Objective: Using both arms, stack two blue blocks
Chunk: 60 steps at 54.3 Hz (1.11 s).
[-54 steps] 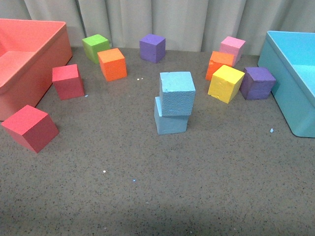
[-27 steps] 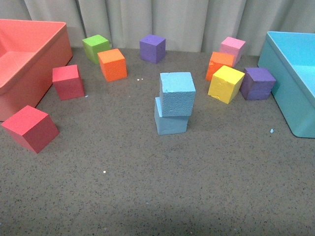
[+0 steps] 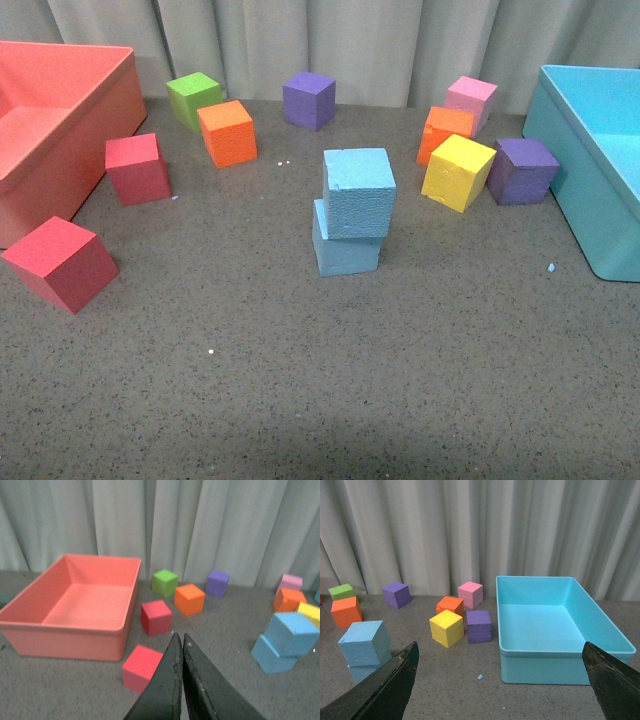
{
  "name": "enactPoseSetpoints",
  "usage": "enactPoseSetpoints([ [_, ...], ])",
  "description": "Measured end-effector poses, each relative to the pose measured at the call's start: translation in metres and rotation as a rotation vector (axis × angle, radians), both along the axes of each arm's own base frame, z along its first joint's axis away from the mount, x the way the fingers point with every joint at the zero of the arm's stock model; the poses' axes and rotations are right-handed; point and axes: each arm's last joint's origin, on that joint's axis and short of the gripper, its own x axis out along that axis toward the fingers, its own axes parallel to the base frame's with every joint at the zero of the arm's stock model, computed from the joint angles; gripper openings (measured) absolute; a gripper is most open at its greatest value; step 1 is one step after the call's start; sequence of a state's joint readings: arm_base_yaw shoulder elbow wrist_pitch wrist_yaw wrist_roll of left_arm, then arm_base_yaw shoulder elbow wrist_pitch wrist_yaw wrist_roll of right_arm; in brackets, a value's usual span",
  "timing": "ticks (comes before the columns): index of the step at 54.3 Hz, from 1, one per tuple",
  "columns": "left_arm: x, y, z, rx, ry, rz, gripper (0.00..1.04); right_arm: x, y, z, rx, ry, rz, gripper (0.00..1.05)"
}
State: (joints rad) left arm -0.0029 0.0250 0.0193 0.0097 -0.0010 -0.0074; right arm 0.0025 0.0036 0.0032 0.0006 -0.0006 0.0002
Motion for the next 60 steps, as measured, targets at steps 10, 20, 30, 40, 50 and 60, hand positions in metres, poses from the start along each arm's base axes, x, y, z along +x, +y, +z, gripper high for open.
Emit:
enactPoseSetpoints([
  [10, -0.0013, 0.0000, 0.0008, -0.001, -0.012, 0.000, 0.05, 0.0000, 0.0000, 0.0000, 0.000, 0.000, 0.000, 0.95],
  [20, -0.0013, 0.0000, 0.0008, 0.000, -0.013, 0.000, 0.39, 0.0000, 0.0000, 0.0000, 0.000, 0.000, 0.000, 0.95],
  [30, -0.0014, 0.0000, 0.0009, 0.000, -0.013, 0.000, 0.76, 0.0000, 0.0000, 0.0000, 0.000, 0.000, 0.000, 0.95],
  [40, -0.0014, 0.0000, 0.0009, 0.001, -0.013, 0.000, 0.98, 0.0000, 0.0000, 0.0000, 0.000, 0.000, 0.000, 0.95],
  [50, -0.0014, 0.0000, 0.0009, 0.002, -0.013, 0.000, 0.98, 0.0000, 0.0000, 0.0000, 0.000, 0.000, 0.000, 0.95],
  [60, -0.0014, 0.0000, 0.0009, 0.002, -0.013, 0.000, 0.98, 0.0000, 0.0000, 0.0000, 0.000, 0.000, 0.000, 0.95],
])
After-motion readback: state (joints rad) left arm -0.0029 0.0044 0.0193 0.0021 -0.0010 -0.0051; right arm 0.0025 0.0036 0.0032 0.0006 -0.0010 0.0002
